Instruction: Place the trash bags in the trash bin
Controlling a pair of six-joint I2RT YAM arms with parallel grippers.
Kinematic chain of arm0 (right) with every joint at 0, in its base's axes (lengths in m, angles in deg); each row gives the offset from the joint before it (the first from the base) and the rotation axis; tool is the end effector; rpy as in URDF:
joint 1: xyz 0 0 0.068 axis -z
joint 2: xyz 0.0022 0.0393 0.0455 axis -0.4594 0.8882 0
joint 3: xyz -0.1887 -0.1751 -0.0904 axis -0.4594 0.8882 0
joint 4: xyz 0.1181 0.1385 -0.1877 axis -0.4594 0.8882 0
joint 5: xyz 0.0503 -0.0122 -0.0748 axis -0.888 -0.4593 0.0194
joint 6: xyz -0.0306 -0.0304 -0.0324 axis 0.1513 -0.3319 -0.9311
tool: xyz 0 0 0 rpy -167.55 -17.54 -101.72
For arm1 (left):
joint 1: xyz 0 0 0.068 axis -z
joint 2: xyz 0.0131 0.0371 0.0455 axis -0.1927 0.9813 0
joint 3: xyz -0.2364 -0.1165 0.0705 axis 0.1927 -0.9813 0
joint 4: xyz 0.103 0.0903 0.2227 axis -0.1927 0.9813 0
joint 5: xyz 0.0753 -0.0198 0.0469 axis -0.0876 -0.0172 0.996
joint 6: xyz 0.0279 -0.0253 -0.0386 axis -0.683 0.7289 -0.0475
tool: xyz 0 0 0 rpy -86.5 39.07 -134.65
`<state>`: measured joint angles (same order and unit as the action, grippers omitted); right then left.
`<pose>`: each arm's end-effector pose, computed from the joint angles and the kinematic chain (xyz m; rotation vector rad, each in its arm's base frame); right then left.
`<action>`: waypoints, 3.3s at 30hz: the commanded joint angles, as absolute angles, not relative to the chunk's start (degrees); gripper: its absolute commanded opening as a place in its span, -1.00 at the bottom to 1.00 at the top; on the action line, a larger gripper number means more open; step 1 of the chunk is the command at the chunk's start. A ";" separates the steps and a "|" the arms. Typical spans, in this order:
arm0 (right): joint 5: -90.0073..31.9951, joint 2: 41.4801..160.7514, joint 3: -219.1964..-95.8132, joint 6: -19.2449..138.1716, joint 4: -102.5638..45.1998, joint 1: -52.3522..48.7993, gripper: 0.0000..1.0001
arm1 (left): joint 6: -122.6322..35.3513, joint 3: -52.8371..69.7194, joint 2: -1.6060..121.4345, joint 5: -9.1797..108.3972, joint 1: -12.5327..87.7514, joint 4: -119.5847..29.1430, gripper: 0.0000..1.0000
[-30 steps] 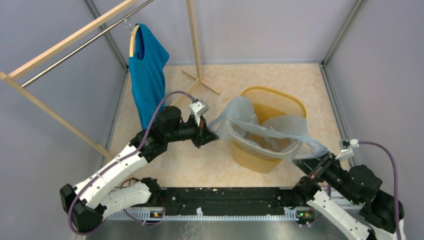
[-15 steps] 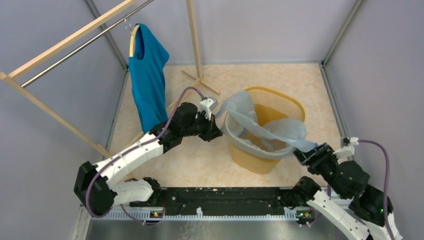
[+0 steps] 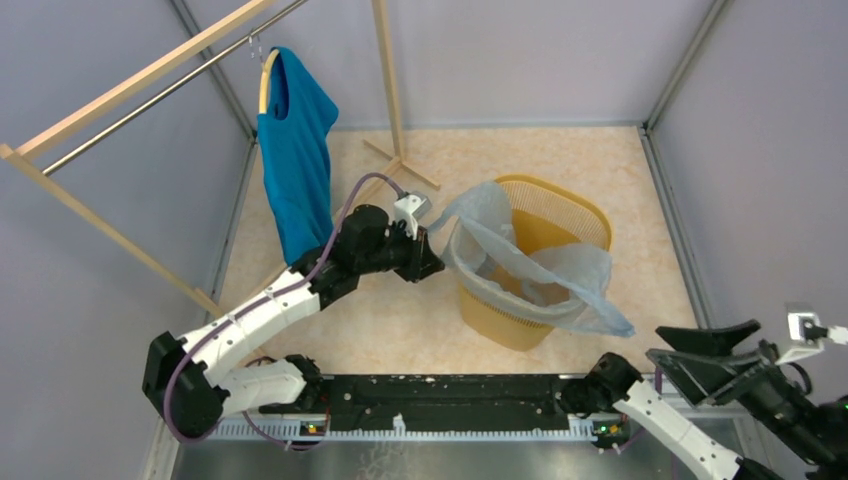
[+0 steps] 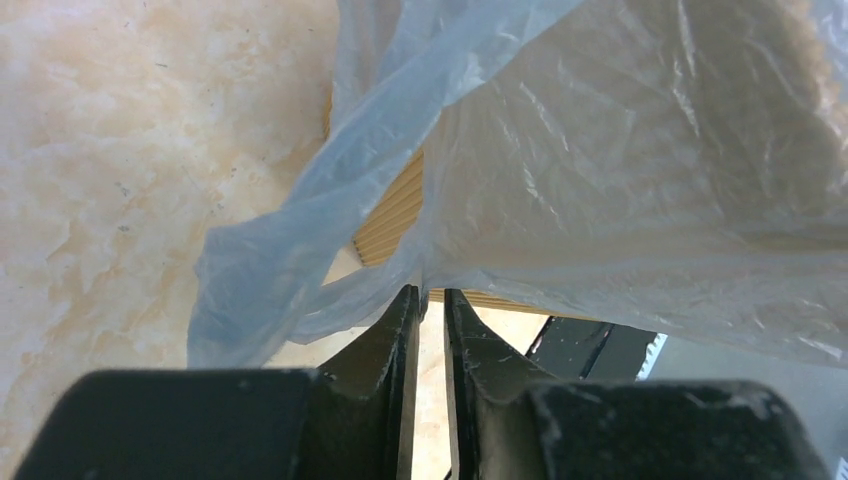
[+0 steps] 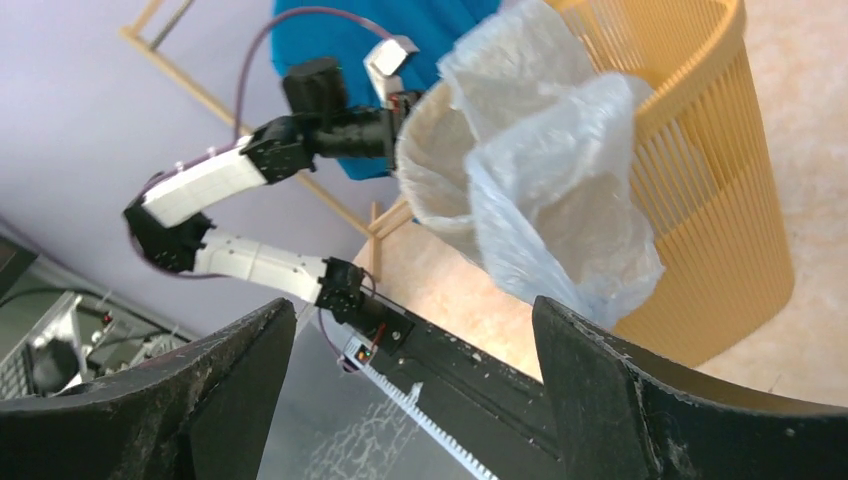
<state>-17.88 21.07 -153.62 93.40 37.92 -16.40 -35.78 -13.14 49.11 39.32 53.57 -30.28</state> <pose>-0.0781 -0.0779 0.3761 0.0100 1.6197 1.1209 0.1806 -0.1807 0.3022 0.6418 2.0681 -0.9826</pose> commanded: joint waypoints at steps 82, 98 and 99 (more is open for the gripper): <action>10.91 53.91 -150.52 68.67 18.40 -15.99 -1.00 | -36.58 2.14 56.33 30.65 44.20 -41.14 -0.44; 30.33 61.66 -151.01 65.29 12.50 -16.02 -1.00 | -33.80 9.98 64.98 33.97 44.21 -38.46 -1.00; 31.03 62.61 -151.26 64.92 11.95 -16.06 -1.00 | -33.64 10.55 65.54 33.84 44.21 -38.36 -1.00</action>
<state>25.20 59.74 -148.79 67.24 17.25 -16.22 -34.34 6.44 63.71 32.64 44.45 -36.96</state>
